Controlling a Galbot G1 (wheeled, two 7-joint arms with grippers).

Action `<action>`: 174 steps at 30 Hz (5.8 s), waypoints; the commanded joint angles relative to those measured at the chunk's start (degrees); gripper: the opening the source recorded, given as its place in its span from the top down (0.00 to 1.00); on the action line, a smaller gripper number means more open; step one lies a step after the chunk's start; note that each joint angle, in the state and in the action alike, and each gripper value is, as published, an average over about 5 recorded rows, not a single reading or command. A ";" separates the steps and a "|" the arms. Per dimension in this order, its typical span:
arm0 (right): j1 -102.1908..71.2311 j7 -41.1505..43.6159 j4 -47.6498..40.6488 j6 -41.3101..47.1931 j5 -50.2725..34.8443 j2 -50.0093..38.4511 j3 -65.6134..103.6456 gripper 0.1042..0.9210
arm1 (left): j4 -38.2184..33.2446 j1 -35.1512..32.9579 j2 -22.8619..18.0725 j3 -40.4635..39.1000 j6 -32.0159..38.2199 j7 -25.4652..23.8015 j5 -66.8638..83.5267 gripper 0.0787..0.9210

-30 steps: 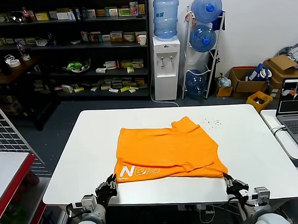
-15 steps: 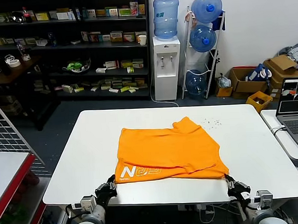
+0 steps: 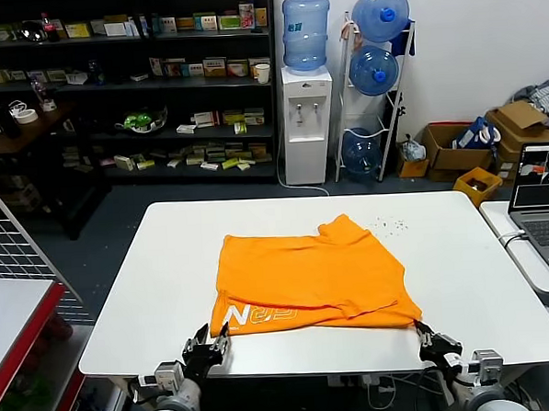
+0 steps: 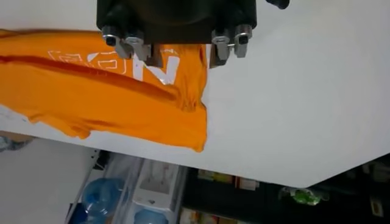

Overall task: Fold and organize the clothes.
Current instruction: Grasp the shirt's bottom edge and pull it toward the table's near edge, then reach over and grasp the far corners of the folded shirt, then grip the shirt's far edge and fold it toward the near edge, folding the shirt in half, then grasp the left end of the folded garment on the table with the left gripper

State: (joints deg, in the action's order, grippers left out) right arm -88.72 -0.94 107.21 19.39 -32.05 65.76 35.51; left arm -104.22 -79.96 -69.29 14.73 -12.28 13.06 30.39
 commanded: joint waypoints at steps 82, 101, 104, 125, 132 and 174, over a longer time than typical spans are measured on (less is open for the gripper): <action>56.38 -1.97 -48.92 10.05 2.70 7.38 -24.65 0.18 | 43.12 48.75 -3.03 -18.52 -7.62 -5.90 9.31 0.13; 54.43 -0.61 -45.77 5.31 0.58 6.95 -23.75 0.85 | 41.07 46.88 -2.09 -18.42 -7.70 -4.53 9.84 0.75; 52.68 -0.13 -42.70 2.22 0.92 6.25 -22.49 0.94 | 39.87 46.10 -1.65 -18.00 -7.65 -3.93 9.87 0.86; 23.84 -5.65 -6.93 5.94 -5.26 -5.22 -13.06 0.98 | 3.91 25.70 6.89 -10.48 -7.68 2.43 10.03 0.97; 14.64 -7.54 1.50 9.37 -6.24 -6.73 -8.56 0.98 | -3.69 16.45 8.34 -9.42 -7.47 4.11 8.65 0.97; -3.66 -5.79 12.63 9.49 -2.28 -4.88 5.81 0.12 | 11.27 7.01 -1.23 -3.12 2.89 -0.05 -0.60 0.12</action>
State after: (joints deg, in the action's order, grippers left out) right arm -91.23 -6.75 119.19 28.97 -34.50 60.64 40.48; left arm -98.27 -73.86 -68.61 11.68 -11.11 13.64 30.68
